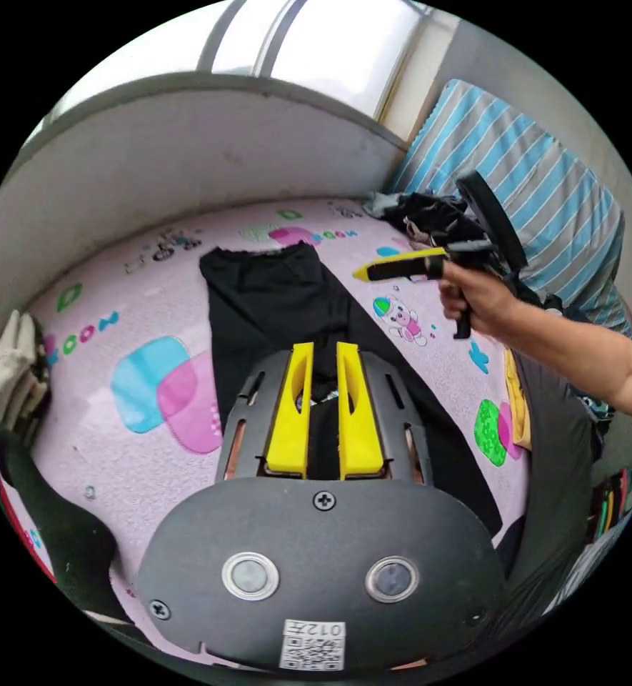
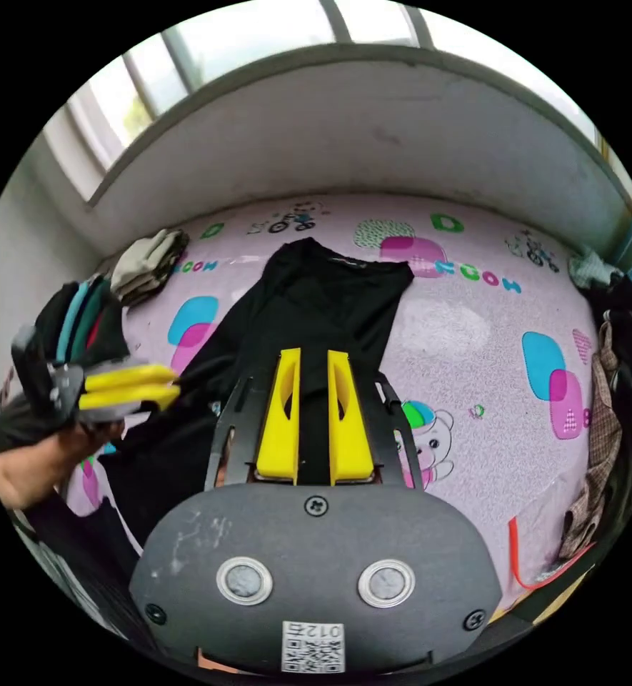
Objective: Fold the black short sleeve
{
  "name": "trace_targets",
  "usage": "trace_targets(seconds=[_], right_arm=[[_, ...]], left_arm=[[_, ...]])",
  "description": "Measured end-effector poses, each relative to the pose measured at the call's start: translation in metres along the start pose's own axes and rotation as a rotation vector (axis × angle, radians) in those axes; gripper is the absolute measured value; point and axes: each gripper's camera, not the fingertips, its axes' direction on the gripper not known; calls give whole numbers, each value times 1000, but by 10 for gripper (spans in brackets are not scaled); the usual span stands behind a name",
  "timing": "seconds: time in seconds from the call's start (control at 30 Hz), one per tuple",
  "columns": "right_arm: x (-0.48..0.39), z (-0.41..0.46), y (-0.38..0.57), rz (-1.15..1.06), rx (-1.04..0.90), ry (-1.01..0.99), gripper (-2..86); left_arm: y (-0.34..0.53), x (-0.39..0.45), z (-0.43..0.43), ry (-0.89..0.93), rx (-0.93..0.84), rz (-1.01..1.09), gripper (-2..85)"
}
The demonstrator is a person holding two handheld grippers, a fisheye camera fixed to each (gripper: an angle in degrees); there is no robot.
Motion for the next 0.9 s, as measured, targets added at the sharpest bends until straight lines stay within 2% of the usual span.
trace_targets(seconds=[0.13, 0.23, 0.27, 0.33, 0.43, 0.53, 0.73, 0.9], right_arm=[[-59, -17, 87, -115, 61, -21, 66], [-86, -13, 141, -103, 38, -113, 67], [-92, -7, 158, -67, 20, -167, 67], [-94, 5, 176, 14, -1, -271, 67], [-89, 33, 188, 159, -46, -424, 66], [-77, 63, 187, 309, -88, -565, 65], [-43, 111, 176, 591, -90, -698, 68], [-24, 143, 160, 722, -87, -724, 73]], left_arm=[[39, 5, -51, -114, 85, -23, 54], [78, -1, -73, -181, -37, -115, 66], [87, -2, -75, -193, -75, -135, 68], [125, -11, -75, -232, -274, -223, 78], [165, -17, -73, -223, -390, -295, 90], [188, -18, -69, -256, -446, -312, 97], [208, -24, -40, -312, -612, -279, 98], [214, -35, -33, -303, -612, -290, 82]])
